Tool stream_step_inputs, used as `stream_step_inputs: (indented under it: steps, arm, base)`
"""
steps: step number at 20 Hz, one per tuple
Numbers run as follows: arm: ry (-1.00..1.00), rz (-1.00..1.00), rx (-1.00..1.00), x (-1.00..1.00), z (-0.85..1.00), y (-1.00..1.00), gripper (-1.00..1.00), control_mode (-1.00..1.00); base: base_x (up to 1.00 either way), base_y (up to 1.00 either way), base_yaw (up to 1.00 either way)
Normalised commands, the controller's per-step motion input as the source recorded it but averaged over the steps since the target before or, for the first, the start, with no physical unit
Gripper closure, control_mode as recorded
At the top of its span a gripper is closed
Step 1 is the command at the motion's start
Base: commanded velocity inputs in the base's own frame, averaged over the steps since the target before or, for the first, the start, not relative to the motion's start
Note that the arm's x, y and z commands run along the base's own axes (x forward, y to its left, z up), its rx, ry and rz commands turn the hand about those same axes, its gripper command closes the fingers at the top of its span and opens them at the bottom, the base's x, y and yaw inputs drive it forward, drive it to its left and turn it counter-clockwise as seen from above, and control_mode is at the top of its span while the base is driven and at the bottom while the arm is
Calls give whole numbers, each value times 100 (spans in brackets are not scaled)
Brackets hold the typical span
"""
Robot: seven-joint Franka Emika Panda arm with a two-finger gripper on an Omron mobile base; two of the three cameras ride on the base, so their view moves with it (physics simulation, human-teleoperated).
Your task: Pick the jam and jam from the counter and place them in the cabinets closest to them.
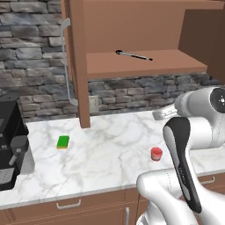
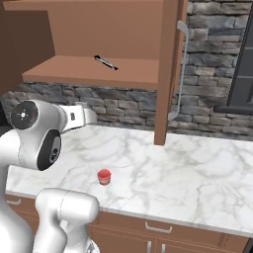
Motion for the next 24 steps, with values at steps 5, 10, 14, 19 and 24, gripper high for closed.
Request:
stream_step_inputs:
  steps: [5,10,14,19,24]
  arm:
    - [4,0,0,-14,-26,-27,-100,-100]
    - [7,0,0,-8,-25,-18,-100,-100]
    - [7,0,-2,0,-22,-6,-100,-100]
    - [8,0,-4,0,-18,0,-100,-100]
    - [13,0,-4,0,-26,0,-100,-100]
  base:
    - [0,0,0]
    - [0,0,0]
    - [0,0,0]
    - [0,0,0]
    - [0,0,0]
